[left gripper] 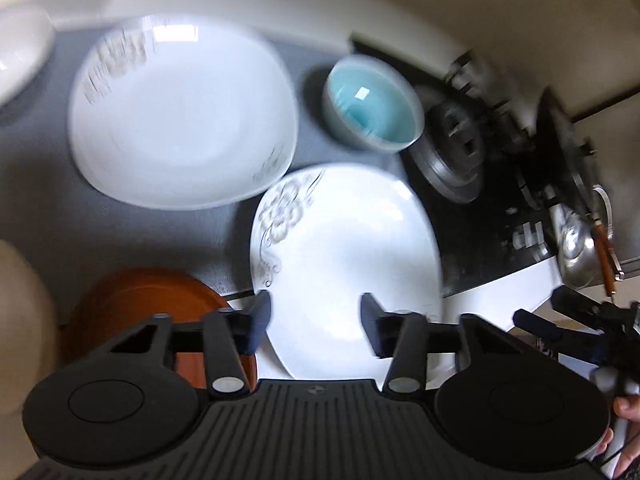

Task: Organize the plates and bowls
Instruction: 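Reach both grippers to the white floral square plate and grip its rim, then lift the white square plate and carry it over the other square plate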

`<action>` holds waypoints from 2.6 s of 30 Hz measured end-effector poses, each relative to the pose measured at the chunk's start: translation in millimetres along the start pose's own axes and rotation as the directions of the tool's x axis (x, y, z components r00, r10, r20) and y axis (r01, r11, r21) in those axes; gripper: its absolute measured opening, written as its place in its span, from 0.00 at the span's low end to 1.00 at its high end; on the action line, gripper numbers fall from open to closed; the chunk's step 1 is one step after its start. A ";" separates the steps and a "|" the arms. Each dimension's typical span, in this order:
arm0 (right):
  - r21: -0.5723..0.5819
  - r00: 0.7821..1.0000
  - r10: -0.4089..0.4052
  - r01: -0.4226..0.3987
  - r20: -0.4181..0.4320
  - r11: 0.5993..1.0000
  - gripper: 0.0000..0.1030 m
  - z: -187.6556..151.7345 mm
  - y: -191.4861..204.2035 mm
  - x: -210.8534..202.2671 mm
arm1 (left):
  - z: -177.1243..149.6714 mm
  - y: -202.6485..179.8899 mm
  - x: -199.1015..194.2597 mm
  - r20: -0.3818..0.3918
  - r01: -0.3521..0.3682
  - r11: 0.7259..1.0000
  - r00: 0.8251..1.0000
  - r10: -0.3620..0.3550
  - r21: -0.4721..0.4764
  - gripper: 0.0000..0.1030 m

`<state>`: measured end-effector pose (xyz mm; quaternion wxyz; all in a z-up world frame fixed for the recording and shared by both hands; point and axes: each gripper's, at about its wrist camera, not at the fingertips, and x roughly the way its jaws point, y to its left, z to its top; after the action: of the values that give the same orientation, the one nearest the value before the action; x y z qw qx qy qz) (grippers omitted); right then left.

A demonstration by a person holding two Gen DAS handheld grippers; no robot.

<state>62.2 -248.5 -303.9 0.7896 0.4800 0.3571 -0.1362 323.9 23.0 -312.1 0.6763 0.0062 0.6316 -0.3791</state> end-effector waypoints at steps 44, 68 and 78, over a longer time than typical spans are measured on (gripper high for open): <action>-0.182 0.951 -0.100 0.047 -0.294 0.982 0.16 43.2 -42.4 101.7 | 13.1 28.4 68.6 -0.113 -0.030 0.995 0.993 0.019 -0.093 0.27; -0.246 0.959 -0.061 -0.009 -0.276 0.969 0.12 23.2 -44.0 80.3 | -5.9 0.2 66.8 -0.078 -0.138 0.990 0.988 0.136 -0.019 0.27; -0.224 0.966 -0.063 0.005 -0.250 0.975 0.12 9.7 -45.1 76.8 | -4.8 -5.2 56.4 -0.058 -0.142 0.989 0.988 0.144 0.033 0.27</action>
<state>95.5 -269.6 -384.3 0.7832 0.3962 0.4770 -0.0462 312.2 -6.9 -359.1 0.6824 0.0724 0.6440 -0.3382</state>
